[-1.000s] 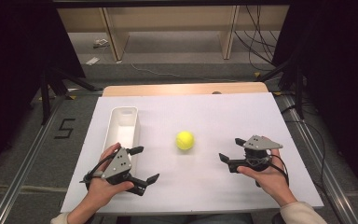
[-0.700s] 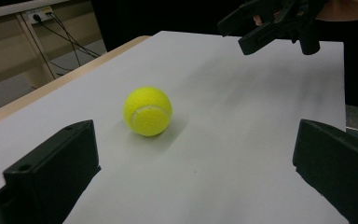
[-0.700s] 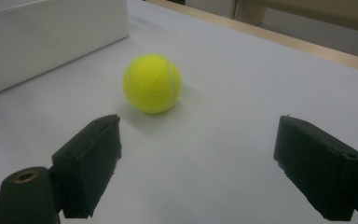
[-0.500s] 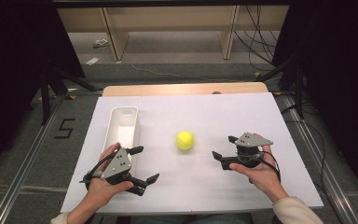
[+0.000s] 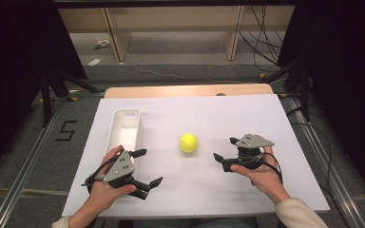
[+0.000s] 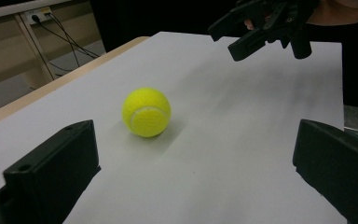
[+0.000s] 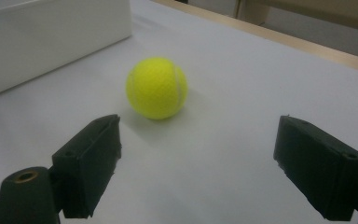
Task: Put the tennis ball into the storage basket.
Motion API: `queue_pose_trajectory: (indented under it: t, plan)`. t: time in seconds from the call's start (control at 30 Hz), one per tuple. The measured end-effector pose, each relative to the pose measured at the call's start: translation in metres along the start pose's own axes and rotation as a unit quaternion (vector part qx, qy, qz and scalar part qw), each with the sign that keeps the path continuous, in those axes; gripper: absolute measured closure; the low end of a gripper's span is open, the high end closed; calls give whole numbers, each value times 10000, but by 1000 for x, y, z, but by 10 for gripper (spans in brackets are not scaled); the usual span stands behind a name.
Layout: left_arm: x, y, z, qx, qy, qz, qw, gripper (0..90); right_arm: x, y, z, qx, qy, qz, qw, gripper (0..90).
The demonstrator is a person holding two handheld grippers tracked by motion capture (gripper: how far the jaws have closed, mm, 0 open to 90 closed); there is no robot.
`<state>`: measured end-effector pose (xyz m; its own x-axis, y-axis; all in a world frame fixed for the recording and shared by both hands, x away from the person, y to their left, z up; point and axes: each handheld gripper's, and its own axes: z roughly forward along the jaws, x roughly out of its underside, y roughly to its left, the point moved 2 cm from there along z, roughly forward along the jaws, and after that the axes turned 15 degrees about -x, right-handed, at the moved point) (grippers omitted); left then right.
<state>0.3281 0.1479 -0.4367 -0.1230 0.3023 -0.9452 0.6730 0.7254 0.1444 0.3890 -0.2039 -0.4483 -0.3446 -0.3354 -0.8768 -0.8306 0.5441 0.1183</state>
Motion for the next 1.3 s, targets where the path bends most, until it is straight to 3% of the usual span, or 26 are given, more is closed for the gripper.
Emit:
queue_pose_trajectory:
  t: [1.3]
  plan:
    - [-1,0,-1,8,-28,9,10000,0,-8,6,24,-125,76,-78,9999,154]
